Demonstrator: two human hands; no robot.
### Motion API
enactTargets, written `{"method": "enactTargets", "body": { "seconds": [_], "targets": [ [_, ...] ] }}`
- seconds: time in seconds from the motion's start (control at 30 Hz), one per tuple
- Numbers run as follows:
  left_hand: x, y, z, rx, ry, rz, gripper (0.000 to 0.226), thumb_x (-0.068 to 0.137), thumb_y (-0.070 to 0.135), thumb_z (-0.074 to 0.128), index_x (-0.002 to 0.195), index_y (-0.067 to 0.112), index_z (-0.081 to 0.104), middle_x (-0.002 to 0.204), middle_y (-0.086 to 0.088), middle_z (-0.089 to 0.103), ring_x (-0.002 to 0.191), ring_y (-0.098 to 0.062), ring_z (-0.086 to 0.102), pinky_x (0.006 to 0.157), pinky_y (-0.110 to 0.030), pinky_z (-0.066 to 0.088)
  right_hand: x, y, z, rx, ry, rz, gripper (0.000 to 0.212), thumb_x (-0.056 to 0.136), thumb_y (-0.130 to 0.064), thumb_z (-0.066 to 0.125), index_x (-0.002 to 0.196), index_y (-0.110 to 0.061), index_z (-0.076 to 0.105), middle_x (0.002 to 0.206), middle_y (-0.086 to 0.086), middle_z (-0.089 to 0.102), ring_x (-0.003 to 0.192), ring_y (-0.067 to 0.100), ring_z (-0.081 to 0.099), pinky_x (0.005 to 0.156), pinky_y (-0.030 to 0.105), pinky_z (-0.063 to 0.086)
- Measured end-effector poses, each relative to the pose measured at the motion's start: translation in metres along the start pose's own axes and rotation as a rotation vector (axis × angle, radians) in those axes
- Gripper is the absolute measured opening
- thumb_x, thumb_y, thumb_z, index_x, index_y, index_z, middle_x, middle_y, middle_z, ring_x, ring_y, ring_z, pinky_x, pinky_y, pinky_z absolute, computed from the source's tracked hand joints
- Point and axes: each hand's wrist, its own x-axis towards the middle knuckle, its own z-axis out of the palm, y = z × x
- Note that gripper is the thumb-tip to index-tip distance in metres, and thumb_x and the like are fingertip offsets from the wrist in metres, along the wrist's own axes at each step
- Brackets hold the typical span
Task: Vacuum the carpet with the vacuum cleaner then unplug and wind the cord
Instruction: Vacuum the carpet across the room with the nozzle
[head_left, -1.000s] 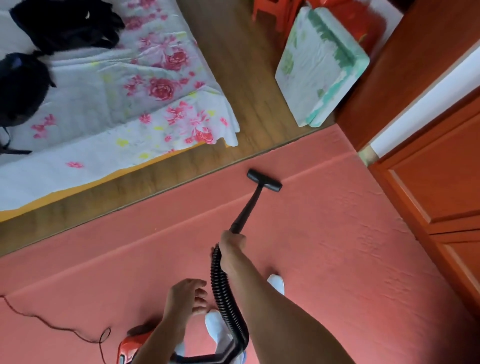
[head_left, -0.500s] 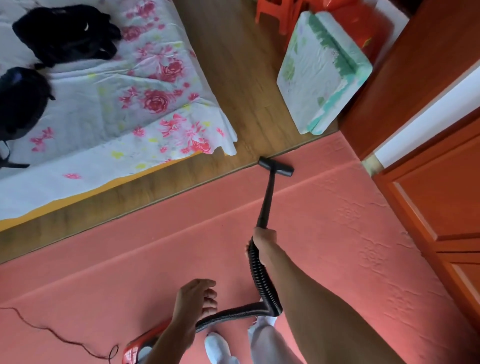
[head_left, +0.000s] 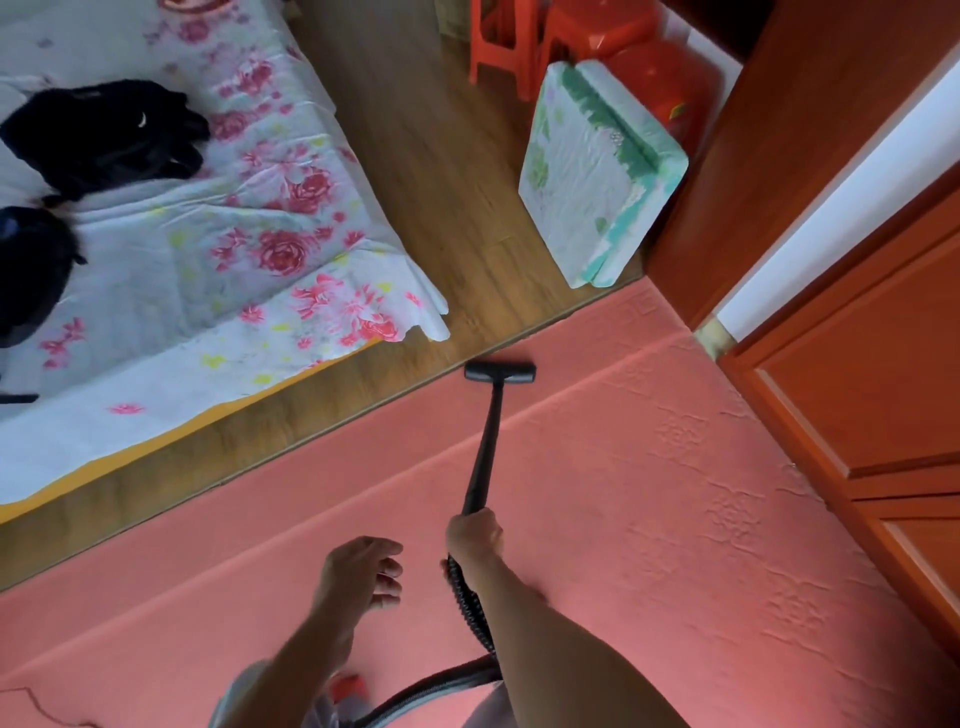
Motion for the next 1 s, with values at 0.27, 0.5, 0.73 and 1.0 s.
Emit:
{"method": "enactTargets", "body": {
  "seconds": [0.27, 0.5, 0.73, 1.0],
  "targets": [
    [0.053, 0.018, -0.020, 0.026, -0.040, 0.019, 0.015, 0.090, 0.001, 0.054, 0.084, -0.002, 0.068, 0.064, -0.013, 0.059, 0.055, -0.024, 0.054, 0.057, -0.033, 0.049, 0.048, -0.033, 0.013, -0.057, 0.003, -0.050, 0.040, 0.093, -0.019, 0.050, 0.131, -0.005, 0.050, 0.115, 0.015, 0.066, 0.099, 0.031, 0.068, 0.083, 0.043, 0.059],
    [0.137, 0.051, -0.020, 0.196, -0.255, -0.046, 0.015, 0.088, 0.001, 0.055, 0.076, 0.004, 0.065, 0.057, -0.010, 0.057, 0.045, -0.023, 0.053, 0.048, -0.028, 0.050, 0.030, 0.002, 0.045, 0.013, 0.055, 0.033, 0.036, 0.089, -0.023, 0.054, 0.124, -0.015, 0.058, 0.088, 0.007, 0.070, 0.074, 0.025, 0.069, 0.065, 0.034, 0.058],
    [0.215, 0.095, -0.069, 0.424, -0.547, -0.004, 0.010, 0.083, 0.006, 0.058, 0.078, 0.006, 0.067, 0.060, -0.007, 0.057, 0.043, -0.019, 0.052, 0.043, -0.025, 0.047, -0.043, -0.030, 0.110, 0.405, 0.130, 0.264, 0.009, 0.091, -0.018, 0.058, 0.095, -0.013, 0.063, 0.054, 0.009, 0.053, 0.035, 0.019, 0.048, 0.040, 0.024, 0.041],
    [0.255, 0.137, -0.165, 0.419, -0.594, -0.019, 0.016, 0.090, 0.005, 0.051, 0.084, 0.005, 0.066, 0.061, -0.008, 0.058, 0.045, -0.018, 0.052, 0.046, -0.026, 0.050, -0.019, -0.141, 0.181, 0.614, 0.174, 0.293, 0.022, 0.095, -0.016, 0.057, 0.107, 0.002, 0.060, 0.057, 0.011, 0.053, 0.037, 0.020, 0.048, 0.039, 0.025, 0.041]
  ]
}}
